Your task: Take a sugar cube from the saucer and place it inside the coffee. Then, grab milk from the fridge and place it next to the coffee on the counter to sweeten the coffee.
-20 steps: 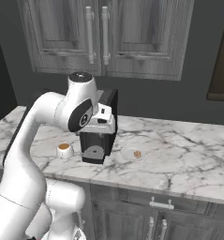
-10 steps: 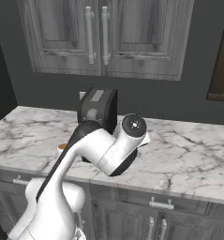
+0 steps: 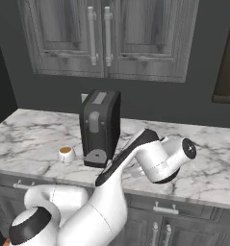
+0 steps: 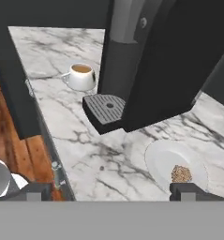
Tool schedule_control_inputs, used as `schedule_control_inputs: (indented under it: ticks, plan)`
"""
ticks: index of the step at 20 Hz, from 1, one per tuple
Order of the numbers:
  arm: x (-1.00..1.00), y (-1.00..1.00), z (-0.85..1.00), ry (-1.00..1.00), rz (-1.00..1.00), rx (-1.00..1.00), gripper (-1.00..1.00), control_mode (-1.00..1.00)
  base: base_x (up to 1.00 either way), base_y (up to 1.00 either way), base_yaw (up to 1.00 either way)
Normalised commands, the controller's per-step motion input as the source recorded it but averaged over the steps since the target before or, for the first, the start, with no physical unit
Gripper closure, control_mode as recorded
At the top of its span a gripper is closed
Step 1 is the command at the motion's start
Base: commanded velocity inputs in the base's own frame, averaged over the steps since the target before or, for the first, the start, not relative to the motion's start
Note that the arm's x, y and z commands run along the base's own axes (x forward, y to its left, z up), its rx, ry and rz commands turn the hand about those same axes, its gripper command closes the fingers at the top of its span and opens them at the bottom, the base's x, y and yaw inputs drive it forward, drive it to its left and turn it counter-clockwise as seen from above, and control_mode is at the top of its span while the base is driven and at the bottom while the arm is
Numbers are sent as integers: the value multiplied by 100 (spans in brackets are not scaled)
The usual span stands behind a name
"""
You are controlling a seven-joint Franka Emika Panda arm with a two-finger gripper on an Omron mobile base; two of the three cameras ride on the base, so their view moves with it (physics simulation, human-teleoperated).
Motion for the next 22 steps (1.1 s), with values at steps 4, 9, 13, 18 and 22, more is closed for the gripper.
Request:
schedule_control_inputs:
  ticks: [4, 9, 13, 18, 22]
  plan:
    - [67, -14, -44, 0, 52, 0, -100, -100, 0, 0, 0]
    - [52, 5, -29, 0, 9, 0, -100, -100, 0, 0, 0]
    - [53, 10, -61, 0, -12, 0, -100, -100, 0, 0, 0]
    - [70, 12, -56, 0, -16, 0, -100, -100, 0, 0, 0]
    - [60, 1, -35, 2, -4, 0, -100, -100, 0, 0, 0]
